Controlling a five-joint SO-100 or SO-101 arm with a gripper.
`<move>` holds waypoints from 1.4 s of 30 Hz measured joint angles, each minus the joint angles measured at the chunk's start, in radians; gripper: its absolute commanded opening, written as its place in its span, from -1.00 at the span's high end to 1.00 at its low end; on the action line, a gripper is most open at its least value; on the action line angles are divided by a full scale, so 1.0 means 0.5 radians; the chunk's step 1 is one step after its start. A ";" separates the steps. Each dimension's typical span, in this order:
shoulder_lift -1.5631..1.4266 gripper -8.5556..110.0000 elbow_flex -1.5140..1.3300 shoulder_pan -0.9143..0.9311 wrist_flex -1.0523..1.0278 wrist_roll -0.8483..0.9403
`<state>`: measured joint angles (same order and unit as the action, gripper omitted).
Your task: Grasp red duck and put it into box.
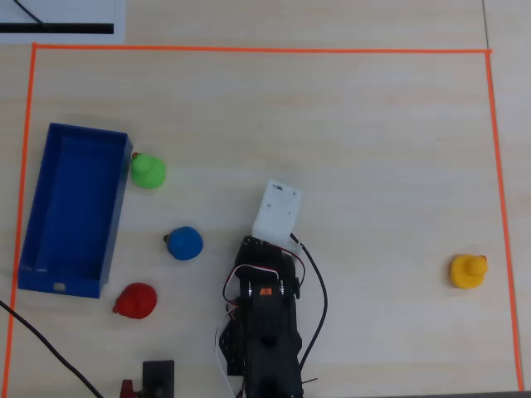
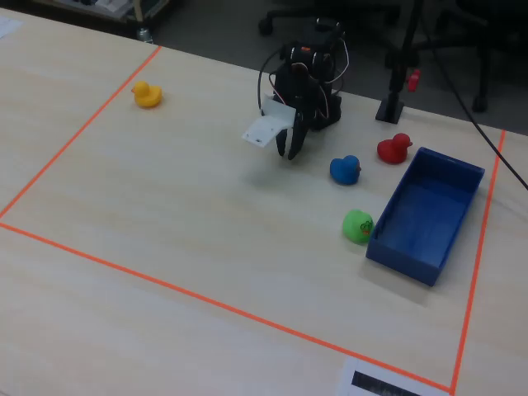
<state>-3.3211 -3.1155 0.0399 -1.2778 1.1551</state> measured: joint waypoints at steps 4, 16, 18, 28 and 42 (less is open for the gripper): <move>0.000 0.76 0.000 0.000 0.000 0.000; 0.000 0.76 0.000 0.000 0.000 0.000; 0.000 0.76 0.000 0.000 0.000 0.000; 0.000 0.85 0.000 0.015 0.000 0.052; 0.795 0.79 1.058 0.132 -0.221 0.172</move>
<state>-2.9238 -2.5863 0.1058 -1.3883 1.2410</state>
